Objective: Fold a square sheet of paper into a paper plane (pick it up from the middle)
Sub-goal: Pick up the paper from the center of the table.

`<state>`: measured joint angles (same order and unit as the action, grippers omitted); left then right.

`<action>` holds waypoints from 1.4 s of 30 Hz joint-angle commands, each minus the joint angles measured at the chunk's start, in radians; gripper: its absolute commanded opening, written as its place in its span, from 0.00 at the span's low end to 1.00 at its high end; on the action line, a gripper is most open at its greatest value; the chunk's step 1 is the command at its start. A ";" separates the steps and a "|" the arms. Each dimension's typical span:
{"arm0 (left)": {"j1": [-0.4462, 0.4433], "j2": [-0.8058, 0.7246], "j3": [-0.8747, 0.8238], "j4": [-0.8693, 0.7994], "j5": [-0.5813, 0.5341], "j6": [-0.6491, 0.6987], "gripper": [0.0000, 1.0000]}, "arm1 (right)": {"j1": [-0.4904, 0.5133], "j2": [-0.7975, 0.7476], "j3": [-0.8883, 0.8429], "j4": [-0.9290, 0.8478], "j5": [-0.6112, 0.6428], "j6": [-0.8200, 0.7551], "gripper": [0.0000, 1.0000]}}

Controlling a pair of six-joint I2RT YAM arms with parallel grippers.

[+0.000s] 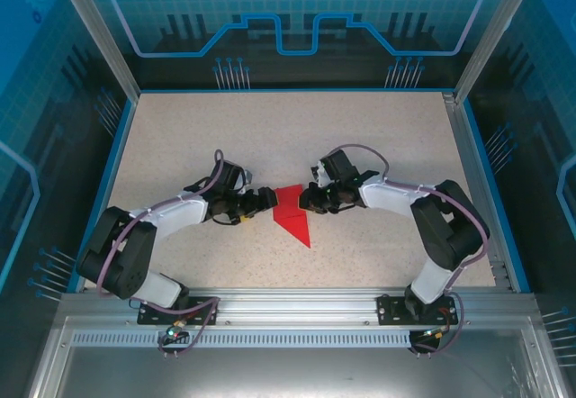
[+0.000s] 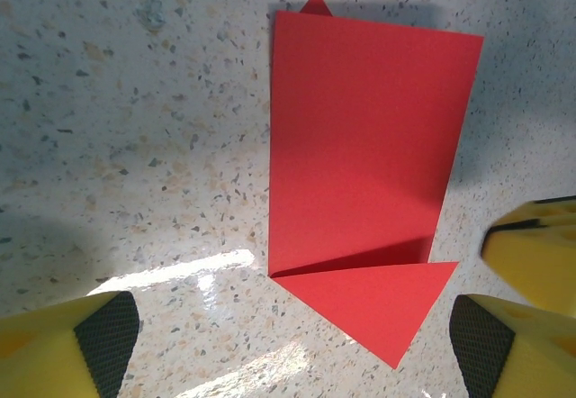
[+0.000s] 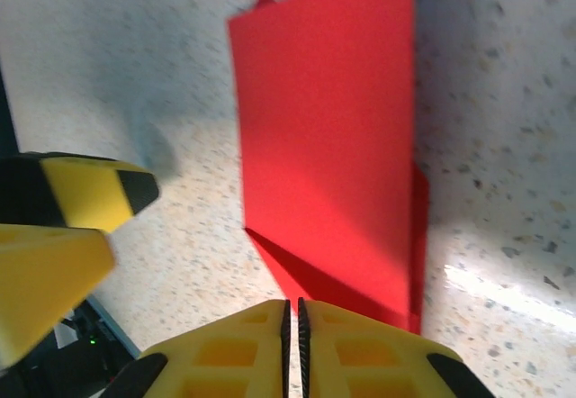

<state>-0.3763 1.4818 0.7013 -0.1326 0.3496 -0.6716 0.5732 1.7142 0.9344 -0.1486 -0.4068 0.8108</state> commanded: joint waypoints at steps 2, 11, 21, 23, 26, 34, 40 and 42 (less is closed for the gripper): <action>0.005 0.028 0.035 -0.004 0.045 0.009 0.93 | 0.008 0.040 -0.008 0.017 -0.038 0.002 0.13; 0.004 0.047 0.050 -0.009 0.062 0.003 0.93 | -0.013 0.098 -0.014 0.008 -0.002 -0.010 0.13; -0.002 0.082 0.072 -0.007 0.089 -0.015 0.93 | -0.040 0.154 -0.091 0.099 -0.028 0.025 0.14; -0.003 0.089 0.076 -0.002 0.096 -0.022 0.93 | -0.054 0.159 -0.113 0.140 -0.053 0.042 0.14; -0.004 0.098 0.088 -0.014 0.096 -0.018 0.92 | -0.062 0.127 -0.112 0.141 -0.070 0.040 0.17; -0.003 0.101 0.094 -0.033 0.081 -0.014 0.92 | -0.049 -0.061 -0.023 -0.018 -0.018 -0.031 0.25; -0.004 0.105 0.096 -0.033 0.076 -0.015 0.92 | 0.006 -0.105 0.019 -0.156 0.080 -0.095 0.32; -0.004 0.107 0.097 -0.036 0.077 -0.013 0.92 | 0.029 -0.106 0.020 -0.133 0.054 -0.103 0.31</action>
<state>-0.3767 1.5734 0.7715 -0.1368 0.4168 -0.6815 0.5678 1.6119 0.9447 -0.2108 -0.3614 0.7513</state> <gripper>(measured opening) 0.923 0.316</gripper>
